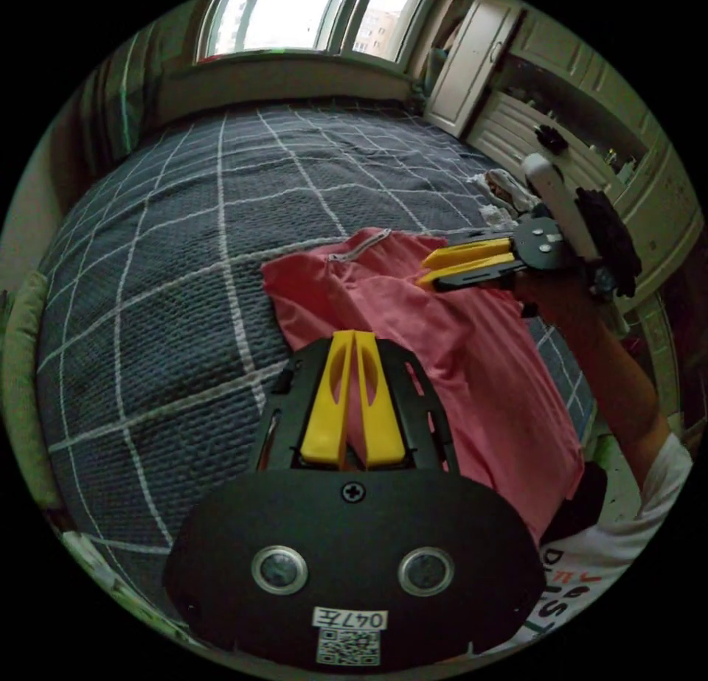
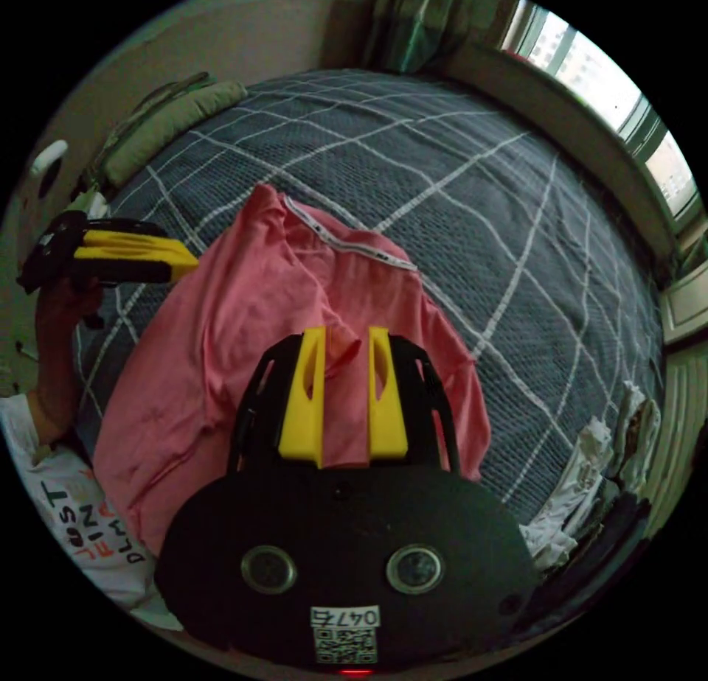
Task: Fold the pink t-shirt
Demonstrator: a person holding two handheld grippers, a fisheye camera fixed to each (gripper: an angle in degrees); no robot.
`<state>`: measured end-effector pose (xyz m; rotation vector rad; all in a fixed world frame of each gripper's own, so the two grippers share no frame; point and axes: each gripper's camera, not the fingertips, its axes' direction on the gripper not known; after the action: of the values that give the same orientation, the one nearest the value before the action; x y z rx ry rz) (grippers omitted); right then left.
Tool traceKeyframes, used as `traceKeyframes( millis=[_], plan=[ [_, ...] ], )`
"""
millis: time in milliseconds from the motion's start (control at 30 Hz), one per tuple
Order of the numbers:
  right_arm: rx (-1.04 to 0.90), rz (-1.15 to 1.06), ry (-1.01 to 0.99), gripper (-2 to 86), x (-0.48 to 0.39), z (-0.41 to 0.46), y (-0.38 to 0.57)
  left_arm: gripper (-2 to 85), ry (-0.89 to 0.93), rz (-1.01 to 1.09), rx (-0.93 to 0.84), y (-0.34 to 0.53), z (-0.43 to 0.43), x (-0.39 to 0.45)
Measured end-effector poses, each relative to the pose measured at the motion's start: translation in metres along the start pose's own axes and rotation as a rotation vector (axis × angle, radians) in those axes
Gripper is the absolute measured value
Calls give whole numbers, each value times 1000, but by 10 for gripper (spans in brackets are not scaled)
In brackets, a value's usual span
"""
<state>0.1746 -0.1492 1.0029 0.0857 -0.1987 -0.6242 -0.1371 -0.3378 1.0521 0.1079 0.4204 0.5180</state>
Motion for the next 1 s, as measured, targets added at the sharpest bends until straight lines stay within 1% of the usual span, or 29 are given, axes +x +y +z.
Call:
traceKeyframes(
  millis=[100,200,233,267,367,467,533,600,700,733,767,833,900,933,1000],
  plan=[
    [28,23,-64,8,7,-5,7,-10,-74,10,36,-23,7,-8],
    [128,107,-50,0,15,-35,25,-10,-5,62,-33,-51,28,-14],
    [173,138,-44,-1,18,-49,33,-10,-11,64,-31,-55,31,-14],
    [194,168,-42,-1,21,-59,40,-10,-46,66,-32,-62,38,-14],
    [178,225,-48,-2,22,-70,50,-9,-152,60,-134,-77,68,-18],
    [243,229,-150,-1,9,-89,50,-9,-196,78,-190,-82,96,-21],
    [283,187,-205,-1,-8,-102,42,-9,-166,57,-184,-85,101,-26],
    [292,121,-248,1,-30,-111,29,-9,-98,25,-192,-91,105,-36],
    [227,12,-309,14,-73,-103,3,-9,-7,2,-220,-96,113,-48],
    [192,-35,-311,27,-88,-95,-6,-9,8,0,-224,-97,114,-50],
    [150,-73,-298,64,-100,-87,-11,-9,38,-10,-228,-98,117,-54],
    [102,-95,-283,102,-106,-89,-11,-9,66,-27,-221,-99,120,-59],
    [186,-102,-290,110,-101,-114,7,-9,78,-39,-202,-97,123,-62],
    [258,-83,-273,105,-93,-135,26,-9,73,-38,-198,-96,123,-62],
    [333,-31,-224,90,-77,-162,57,-9,31,-26,-161,-90,118,-58]
  ],
)
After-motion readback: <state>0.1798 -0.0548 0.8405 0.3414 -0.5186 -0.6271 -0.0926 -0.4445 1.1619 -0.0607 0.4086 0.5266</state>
